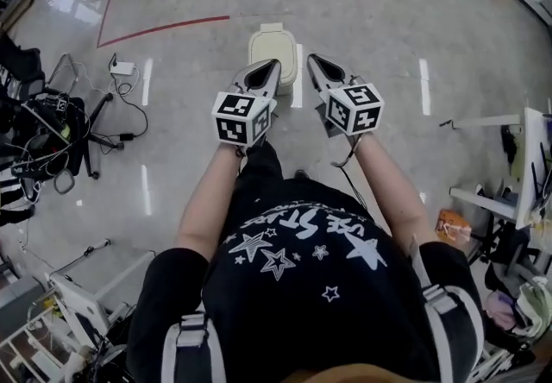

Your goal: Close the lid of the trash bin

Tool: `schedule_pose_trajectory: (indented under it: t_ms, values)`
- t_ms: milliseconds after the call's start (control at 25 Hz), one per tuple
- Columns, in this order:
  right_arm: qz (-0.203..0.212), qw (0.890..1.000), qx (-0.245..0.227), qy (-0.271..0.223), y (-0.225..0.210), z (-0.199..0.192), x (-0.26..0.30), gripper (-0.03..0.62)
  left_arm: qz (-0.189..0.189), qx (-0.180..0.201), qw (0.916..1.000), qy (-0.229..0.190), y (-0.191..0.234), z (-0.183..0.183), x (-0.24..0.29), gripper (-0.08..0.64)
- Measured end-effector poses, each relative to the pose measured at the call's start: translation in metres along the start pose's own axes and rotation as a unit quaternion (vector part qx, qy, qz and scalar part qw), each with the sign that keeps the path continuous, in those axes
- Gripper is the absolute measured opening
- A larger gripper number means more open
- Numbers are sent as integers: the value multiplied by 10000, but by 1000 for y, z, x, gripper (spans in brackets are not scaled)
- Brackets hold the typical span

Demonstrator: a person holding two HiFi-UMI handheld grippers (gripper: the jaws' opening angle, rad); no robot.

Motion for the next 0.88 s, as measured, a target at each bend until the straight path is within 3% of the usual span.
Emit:
schedule_pose_trajectory:
  t_ms: [440, 880]
  values:
    - [352, 9994, -63, -35, 27, -33, -68, 5, 301, -143, 9992, -211, -71, -29, -59, 11]
    - [285, 9995, -140, -3, 65, -47, -88, 5, 267, -291, 9986, -358, -77, -45, -103, 11]
Point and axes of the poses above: the fingertips, and each gripper's own axes: x forward along the fingers, y to its left, z out of its top, the point moved 10 cm from there along -x, backward along the fingers, and after that the axes turned 5 degrees about -z, right-handed, at the moved point
